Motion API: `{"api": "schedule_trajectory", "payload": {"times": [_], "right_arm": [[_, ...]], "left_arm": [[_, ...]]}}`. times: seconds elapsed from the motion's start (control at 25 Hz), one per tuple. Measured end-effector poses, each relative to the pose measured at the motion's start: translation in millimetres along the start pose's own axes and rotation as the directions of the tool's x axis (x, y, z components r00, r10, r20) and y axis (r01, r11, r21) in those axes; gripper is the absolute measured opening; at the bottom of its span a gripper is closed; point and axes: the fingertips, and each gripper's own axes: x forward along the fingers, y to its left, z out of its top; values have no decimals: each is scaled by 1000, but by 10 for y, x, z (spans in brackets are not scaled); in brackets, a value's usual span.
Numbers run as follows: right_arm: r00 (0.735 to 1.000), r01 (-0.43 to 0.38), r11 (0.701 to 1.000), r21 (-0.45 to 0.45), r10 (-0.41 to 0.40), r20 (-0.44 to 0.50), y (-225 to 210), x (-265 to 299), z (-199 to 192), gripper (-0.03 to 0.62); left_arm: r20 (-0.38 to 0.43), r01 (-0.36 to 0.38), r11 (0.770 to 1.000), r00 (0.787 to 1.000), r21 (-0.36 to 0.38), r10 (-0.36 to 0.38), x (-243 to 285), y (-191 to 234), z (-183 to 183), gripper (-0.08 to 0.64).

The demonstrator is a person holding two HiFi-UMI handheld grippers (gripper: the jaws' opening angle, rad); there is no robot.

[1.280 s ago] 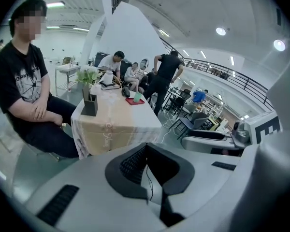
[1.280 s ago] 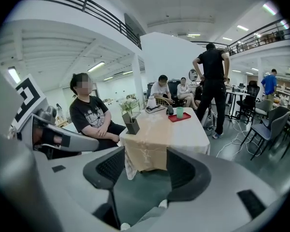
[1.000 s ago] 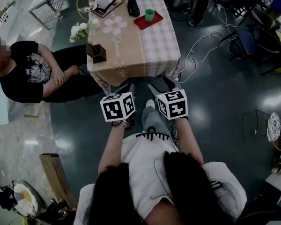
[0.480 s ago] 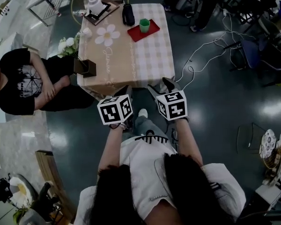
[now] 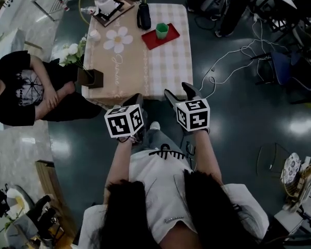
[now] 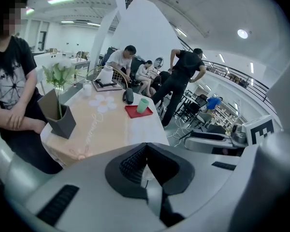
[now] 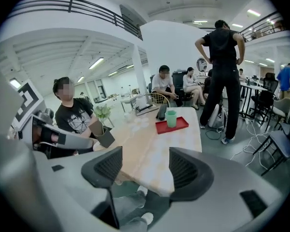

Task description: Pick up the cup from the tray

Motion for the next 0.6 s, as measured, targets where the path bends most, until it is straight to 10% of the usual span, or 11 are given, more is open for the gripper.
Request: {"api": "schedule_trajectory", "payload": {"times": [0.6], "right_arm": [[992,100,992,-74,-105,-70,-597,868,744,293]], "left_arm": [[-29,26,998,999,61,-25,811,328,1085,8]]}}
